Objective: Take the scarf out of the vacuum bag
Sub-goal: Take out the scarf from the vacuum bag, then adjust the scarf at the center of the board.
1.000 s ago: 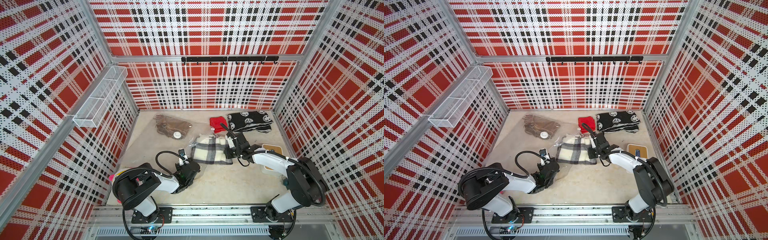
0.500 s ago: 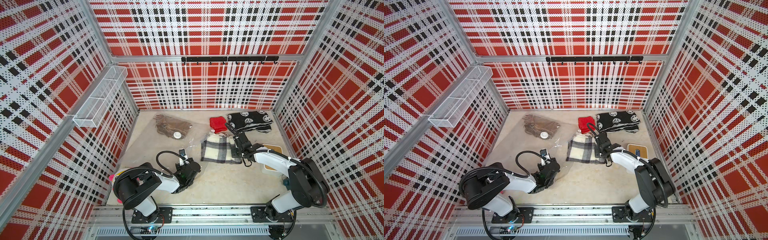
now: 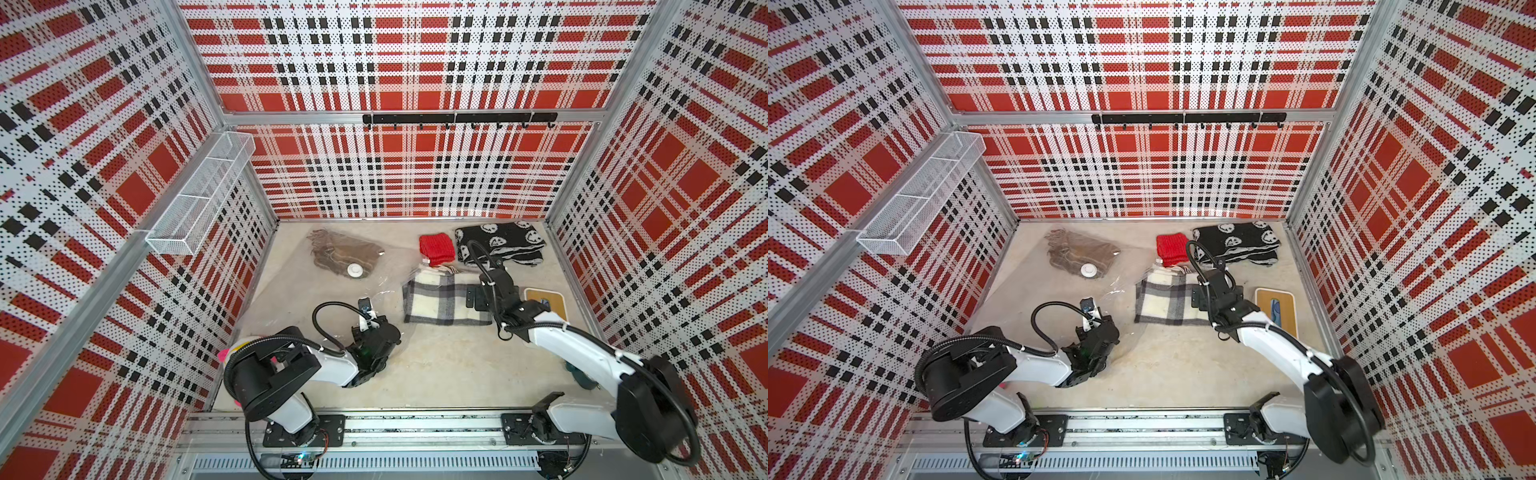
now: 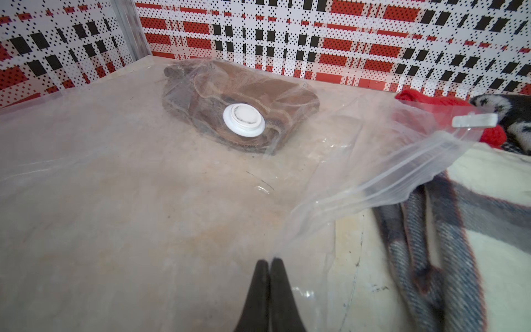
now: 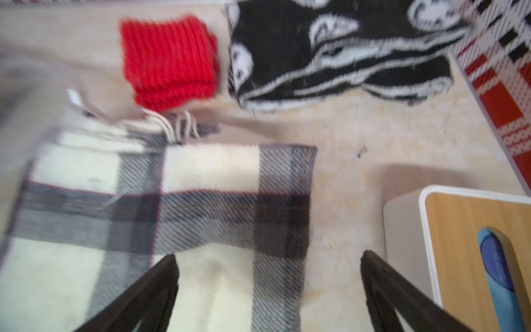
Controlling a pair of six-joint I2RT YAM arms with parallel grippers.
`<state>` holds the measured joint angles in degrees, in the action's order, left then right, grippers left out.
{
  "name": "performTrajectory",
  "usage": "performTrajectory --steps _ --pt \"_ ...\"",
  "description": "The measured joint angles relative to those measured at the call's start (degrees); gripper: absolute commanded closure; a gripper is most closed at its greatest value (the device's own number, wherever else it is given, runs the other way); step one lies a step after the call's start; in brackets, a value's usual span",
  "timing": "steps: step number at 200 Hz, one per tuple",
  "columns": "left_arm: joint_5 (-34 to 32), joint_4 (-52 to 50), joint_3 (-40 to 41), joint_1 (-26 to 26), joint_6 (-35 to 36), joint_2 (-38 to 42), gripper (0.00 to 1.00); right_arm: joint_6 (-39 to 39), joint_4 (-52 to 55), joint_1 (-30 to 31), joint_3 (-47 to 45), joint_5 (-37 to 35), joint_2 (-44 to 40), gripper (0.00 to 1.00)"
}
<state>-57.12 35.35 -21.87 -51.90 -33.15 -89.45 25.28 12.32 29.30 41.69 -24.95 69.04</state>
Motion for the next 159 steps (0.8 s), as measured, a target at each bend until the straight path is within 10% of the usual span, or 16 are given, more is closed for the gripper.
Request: performTrajectory --steps 55,159 --pt "1.27 0.22 0.07 0.02 0.07 0.11 1.0 -1.99 -16.98 0.26 -11.17 5.68 -9.55 0.0" --pt "6.58 3.63 0.11 0.07 0.92 0.13 1.0 -1.84 -20.98 19.34 6.62 3.21 25.66 0.0"
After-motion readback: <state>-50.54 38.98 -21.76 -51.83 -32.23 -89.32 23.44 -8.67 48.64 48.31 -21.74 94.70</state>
